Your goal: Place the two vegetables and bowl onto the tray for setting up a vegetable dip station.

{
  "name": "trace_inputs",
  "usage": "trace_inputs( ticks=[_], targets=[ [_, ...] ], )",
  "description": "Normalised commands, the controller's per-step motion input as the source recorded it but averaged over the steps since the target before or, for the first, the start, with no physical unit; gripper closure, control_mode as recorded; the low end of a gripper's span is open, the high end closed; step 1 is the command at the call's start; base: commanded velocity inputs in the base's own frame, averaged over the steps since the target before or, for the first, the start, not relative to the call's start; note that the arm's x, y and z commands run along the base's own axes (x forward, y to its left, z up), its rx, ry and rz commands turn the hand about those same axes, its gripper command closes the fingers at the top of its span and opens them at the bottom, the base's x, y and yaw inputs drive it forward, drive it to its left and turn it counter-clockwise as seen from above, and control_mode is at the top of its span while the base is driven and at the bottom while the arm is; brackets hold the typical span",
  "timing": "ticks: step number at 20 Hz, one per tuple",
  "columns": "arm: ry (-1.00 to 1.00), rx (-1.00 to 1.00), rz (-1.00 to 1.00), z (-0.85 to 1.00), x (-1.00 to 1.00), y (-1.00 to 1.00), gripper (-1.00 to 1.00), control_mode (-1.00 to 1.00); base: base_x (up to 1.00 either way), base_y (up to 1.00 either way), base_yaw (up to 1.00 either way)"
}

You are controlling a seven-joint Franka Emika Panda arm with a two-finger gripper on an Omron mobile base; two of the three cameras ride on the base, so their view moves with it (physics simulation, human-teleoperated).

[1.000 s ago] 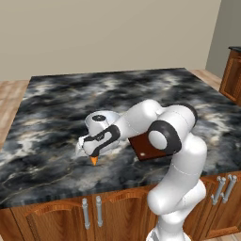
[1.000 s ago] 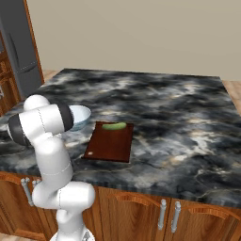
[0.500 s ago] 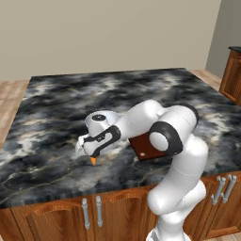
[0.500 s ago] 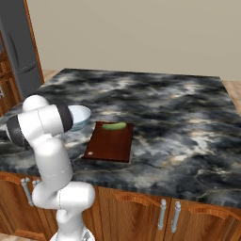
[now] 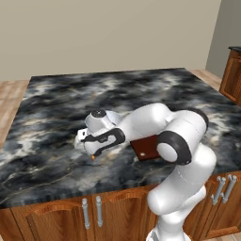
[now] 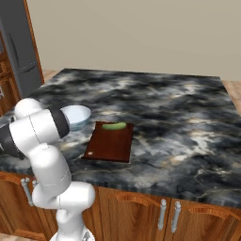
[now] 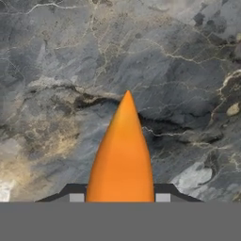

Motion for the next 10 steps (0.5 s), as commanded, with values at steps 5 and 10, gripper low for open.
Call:
trace_inputs(
  ticks=[5, 10],
  targets=[
    [0.0, 0.0, -0.03, 0.36, -0.02, -0.02, 1.0, -1.0, 0.0, 0.0, 0.0],
    [0.0, 0.0, -0.11, 0.35, -0.02, -0.05, 1.0, -1.0, 0.0, 0.0, 0.0]
  ],
)
